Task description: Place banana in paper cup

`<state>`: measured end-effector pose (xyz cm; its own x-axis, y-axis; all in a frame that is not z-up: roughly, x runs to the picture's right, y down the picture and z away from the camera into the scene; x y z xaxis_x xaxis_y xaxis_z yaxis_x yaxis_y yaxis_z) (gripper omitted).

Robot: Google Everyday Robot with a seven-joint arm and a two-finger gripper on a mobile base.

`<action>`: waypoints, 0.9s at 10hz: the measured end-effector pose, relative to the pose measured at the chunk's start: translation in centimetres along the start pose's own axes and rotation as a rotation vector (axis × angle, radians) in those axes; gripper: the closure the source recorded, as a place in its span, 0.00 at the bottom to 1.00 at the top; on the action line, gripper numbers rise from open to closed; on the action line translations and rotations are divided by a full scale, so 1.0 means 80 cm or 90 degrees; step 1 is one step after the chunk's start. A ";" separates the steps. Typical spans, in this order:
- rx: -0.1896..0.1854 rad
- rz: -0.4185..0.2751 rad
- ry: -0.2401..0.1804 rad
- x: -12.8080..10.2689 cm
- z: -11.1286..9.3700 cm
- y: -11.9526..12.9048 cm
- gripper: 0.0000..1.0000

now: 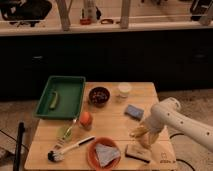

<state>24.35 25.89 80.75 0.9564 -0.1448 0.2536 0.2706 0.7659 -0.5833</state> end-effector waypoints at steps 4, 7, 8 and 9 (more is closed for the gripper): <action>-0.016 -0.024 0.007 0.005 0.000 -0.014 0.90; -0.009 -0.030 0.013 0.012 -0.023 -0.026 1.00; -0.004 -0.030 0.013 0.016 -0.031 -0.028 1.00; 0.004 -0.029 0.011 0.022 -0.043 -0.031 1.00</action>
<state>25.75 21.62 80.00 0.9451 -0.1896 0.2663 0.3127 0.7620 -0.5671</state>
